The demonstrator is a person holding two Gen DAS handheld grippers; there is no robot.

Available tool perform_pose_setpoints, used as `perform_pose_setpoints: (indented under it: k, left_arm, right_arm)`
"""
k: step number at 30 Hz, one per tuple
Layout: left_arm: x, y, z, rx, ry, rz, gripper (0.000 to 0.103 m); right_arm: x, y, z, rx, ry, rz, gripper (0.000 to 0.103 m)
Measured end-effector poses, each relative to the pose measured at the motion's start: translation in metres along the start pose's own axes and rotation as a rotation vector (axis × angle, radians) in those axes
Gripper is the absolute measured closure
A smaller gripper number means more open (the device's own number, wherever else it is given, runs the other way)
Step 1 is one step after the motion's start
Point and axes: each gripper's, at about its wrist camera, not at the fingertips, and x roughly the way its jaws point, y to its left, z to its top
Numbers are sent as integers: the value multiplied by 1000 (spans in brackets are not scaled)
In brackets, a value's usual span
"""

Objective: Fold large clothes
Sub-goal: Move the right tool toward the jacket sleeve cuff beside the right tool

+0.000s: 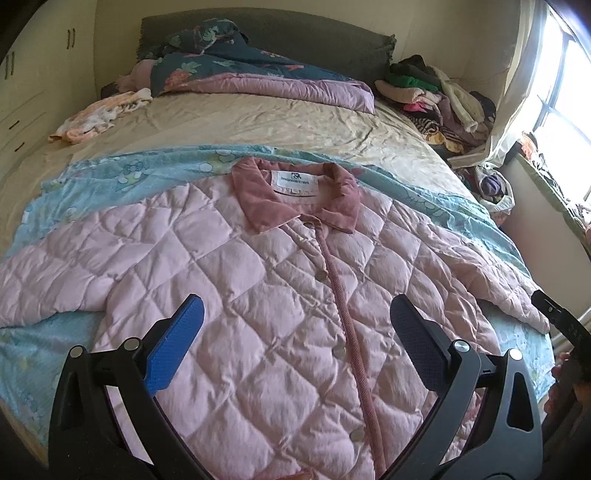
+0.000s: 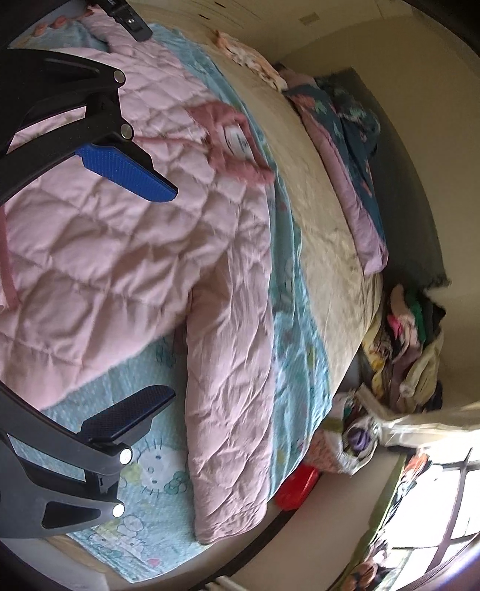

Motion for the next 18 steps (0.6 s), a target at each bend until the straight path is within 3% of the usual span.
perform_pose_setpoints:
  k: [18]
  left_arm:
    - [74, -34, 8, 31, 83, 10, 8]
  right_arm:
    - [69, -115, 12, 227, 75, -146, 4]
